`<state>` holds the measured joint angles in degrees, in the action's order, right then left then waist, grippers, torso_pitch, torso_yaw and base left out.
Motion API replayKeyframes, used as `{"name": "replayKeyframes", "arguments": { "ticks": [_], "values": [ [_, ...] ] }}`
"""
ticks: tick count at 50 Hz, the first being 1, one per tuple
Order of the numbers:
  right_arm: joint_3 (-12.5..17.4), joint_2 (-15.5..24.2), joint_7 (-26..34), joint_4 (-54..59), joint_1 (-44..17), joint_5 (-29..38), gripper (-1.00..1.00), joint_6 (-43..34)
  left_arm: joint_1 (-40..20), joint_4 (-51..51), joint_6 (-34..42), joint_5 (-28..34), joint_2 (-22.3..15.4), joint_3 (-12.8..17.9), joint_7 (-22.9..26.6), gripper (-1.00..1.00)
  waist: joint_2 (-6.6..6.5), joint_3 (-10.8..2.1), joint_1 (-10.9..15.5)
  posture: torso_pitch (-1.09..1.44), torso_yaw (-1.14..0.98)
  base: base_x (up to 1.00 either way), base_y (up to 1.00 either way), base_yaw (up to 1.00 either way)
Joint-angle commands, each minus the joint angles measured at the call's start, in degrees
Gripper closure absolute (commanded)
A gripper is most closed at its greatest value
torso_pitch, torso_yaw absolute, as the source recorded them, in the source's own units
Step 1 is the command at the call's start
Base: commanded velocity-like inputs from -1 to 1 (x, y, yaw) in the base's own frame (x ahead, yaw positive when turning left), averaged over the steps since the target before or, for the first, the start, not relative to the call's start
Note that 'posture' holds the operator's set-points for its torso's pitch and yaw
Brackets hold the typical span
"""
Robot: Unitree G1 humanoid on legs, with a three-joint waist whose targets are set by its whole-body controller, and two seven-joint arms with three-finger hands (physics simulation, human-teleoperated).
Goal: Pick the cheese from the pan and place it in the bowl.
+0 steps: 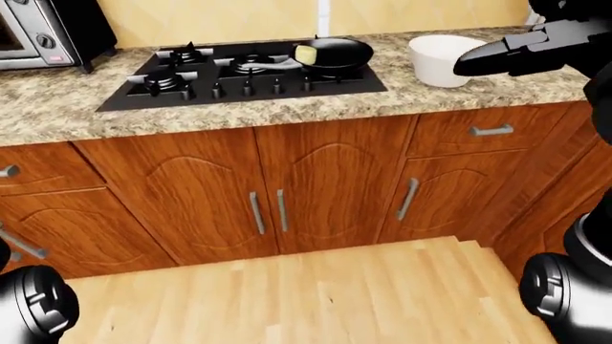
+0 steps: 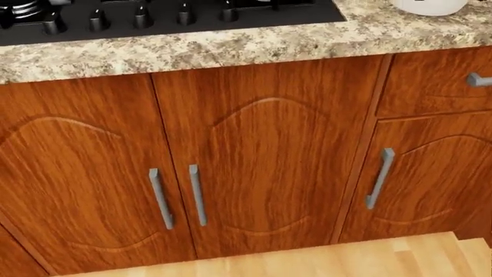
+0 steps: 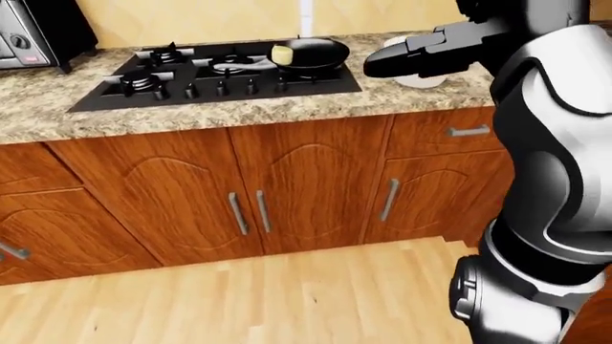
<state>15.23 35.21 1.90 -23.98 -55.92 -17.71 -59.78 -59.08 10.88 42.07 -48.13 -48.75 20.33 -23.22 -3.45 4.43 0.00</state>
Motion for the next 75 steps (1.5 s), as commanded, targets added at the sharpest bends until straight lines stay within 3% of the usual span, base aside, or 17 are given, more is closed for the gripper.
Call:
{"name": "replayKeyframes", "arguments": {
  "ticks": [1, 8, 12, 22, 27, 28, 30, 37, 41, 42, 51, 55, 56, 57, 61, 68, 75],
  "values": [
    [1.4, 1.1, 0.0, -0.8, -1.9, 0.6, -1.0, 1.7, -2.2, 1.5, -1.1, -0.2, -1.0, 0.4, 0.0, -1.0, -1.3, -1.51, -0.7, 0.0, 0.0, 0.27, 0.0, 0.0],
    [1.0, 0.3, 0.5, -0.5, -1.7, 1.3, -1.0, 2.0, -2.0, 1.9, -1.1, -0.9, -1.4, 0.6, -0.2, -1.0, 1.94, -1.52, 0.3, 0.0, 0.0, 0.28, 0.0, 0.0],
    [0.9, 0.0, 0.9, -0.6, -1.9, 1.6, -1.0, 1.9, -1.8, 1.8, -1.3, -0.6, -1.3, 0.4, 0.0, -1.0, 6.23, -2.27, 1.2, 0.0, 0.0, 0.32, 0.0, 0.0],
    [1.3, -0.1, 1.1, -0.9, -1.8, 1.8, -1.0, 1.9, -1.8, 1.5, -1.3, -0.7, -1.5, 0.4, 0.0, -1.0, 3.48, -1.32, 0.1, 0.0, 0.0, 0.3, 0.0, 0.0],
    [1.3, -0.1, 1.1, -0.8, -1.9, 1.7, -1.0, 1.9, -2.0, 1.1, -1.5, -0.6, -1.7, 0.6, 0.1, -1.0, -2.44, -2.88, -1.0, 0.0, 0.0, 0.28, 0.0, 0.0],
    [1.3, -0.1, 1.1, -0.8, -1.8, 1.8, -1.0, 2.0, -2.0, 1.1, -1.4, -0.7, -1.8, 0.6, 0.1, -1.0, -0.45, -2.15, -0.5, 0.0, 0.0, 0.27, 0.0, 0.0],
    [1.3, 0.0, 1.2, -0.7, -1.8, 1.9, -1.0, 2.2, -2.0, 0.9, -1.6, -0.6, -1.9, 0.6, 0.2, -1.0, -1.53, -1.83, -0.6, 0.0, 0.0, 0.27, 0.0, 0.0],
    [1.4, -0.1, 1.2, -1.2, -1.7, 1.6, -1.0, 1.6, -1.9, 1.1, -1.6, -1.4, -2.5, 1.0, -0.1, -1.0, 1.94, -1.84, 0.3, 0.0, 0.0, 0.23, 0.0, 0.0],
    [0.6, -0.5, 1.4, -0.5, -1.7, 2.2, -1.0, 2.2, -1.6, 1.5, -1.7, -1.0, -2.0, 0.4, -0.1, -1.0, 6.66, -3.03, 1.0, 0.0, 0.0, 0.23, 0.0, 0.0],
    [0.8, -0.4, 1.5, -0.7, -1.8, 2.2, -1.0, 1.9, -1.6, 1.6, -1.7, -0.9, -2.1, 0.4, 0.0, -1.0, 4.97, -2.59, 0.6, 0.0, 0.0, 0.23, 0.0, 0.0],
    [1.3, -0.3, 1.6, -0.6, -1.7, 2.3, -1.0, 2.0, -1.8, 1.1, -1.9, -0.8, -2.4, 0.5, 0.1, -1.0, 2.69, -1.47, -0.2, 0.0, 0.0, 0.23, 0.0, 0.0],
    [1.3, -0.3, 1.5, -0.7, -1.7, 2.3, -1.0, 1.7, -1.9, 1.2, -1.6, -1.4, -3.0, 1.1, -0.2, -1.0, -2.8, -2.97, -0.9, 0.0, 0.0, 0.23, 0.0, 0.0],
    [1.5, -0.2, 1.6, -0.8, -1.6, 2.2, -1.0, 1.6, -1.8, 1.1, -1.8, -1.4, -3.0, 1.0, -0.2, -1.0, -0.43, -2.19, -0.4, 0.0, 0.0, 0.23, 0.0, 0.0],
    [1.6, -0.2, 1.5, -0.9, -1.7, 2.1, -1.0, 1.5, -1.8, 1.2, -1.7, -1.4, -3.0, 1.0, -0.2, -1.0, -1.81, -2.0, -0.8, 0.0, 0.0, 0.23, 0.0, 0.0],
    [1.3, -0.4, 1.4, -0.2, -1.7, 2.1, -1.0, 1.9, -1.6, 1.5, -1.9, -1.1, -2.6, 0.3, -0.3, -1.0, -0.3, -2.64, -0.2, 0.0, 0.0, 0.16, 0.0, 0.0],
    [1.3, -0.4, 1.2, 0.2, -1.6, 1.8, -1.0, 2.4, -1.7, 1.3, -2.0, -0.5, -2.2, 0.3, 0.1, -1.0, 5.63, -3.11, 0.5, 0.0, 0.0, 0.08, 0.0, 0.0],
    [1.1, -0.7, 1.2, 0.3, -1.4, 2.0, -1.0, 2.6, -1.7, 1.3, -1.9, 0.2, -1.7, 0.3, 0.5, -1.0, 4.36, -2.86, 0.1, 0.0, 0.0, 0.08, 0.0, 0.0]
  ]
}}
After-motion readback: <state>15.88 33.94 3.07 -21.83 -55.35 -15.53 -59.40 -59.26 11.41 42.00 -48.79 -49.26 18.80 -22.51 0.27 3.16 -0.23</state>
